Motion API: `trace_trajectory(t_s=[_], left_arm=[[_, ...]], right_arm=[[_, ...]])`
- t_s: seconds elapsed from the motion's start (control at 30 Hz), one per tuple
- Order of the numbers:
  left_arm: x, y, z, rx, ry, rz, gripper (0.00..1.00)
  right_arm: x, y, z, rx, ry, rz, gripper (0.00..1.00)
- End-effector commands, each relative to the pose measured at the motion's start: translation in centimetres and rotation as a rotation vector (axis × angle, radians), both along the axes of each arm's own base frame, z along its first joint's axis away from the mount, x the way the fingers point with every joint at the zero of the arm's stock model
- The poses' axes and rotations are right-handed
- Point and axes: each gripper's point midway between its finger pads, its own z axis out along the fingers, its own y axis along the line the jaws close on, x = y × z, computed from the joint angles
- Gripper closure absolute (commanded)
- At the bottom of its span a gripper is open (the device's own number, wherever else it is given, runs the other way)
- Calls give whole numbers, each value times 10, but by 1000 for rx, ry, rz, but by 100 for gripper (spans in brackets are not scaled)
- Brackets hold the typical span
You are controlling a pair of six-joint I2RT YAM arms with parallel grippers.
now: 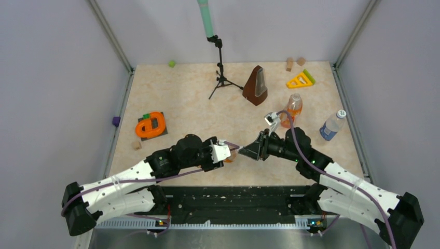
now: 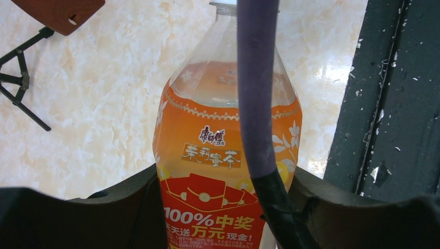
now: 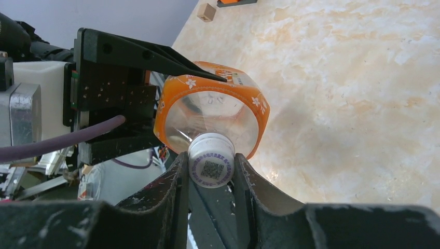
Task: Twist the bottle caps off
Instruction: Unscrew the bottle cap from the plastic bottle.
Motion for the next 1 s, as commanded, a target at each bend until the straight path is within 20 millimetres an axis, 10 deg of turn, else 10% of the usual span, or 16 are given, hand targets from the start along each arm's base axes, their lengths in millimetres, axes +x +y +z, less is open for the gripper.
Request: trace_trajectory(t_s=[0.0, 0.57, 0.97], left_arm=[[53, 38, 31, 16, -150, 380, 100], [18, 13, 44, -131, 47, 152, 100], [34, 26, 27, -18, 17, 229, 100]], right_arm=[[-6, 6, 15, 38, -90, 83, 92], [-22, 21, 13, -30, -345, 358, 96], [-18, 20, 20, -31, -373, 336, 67]])
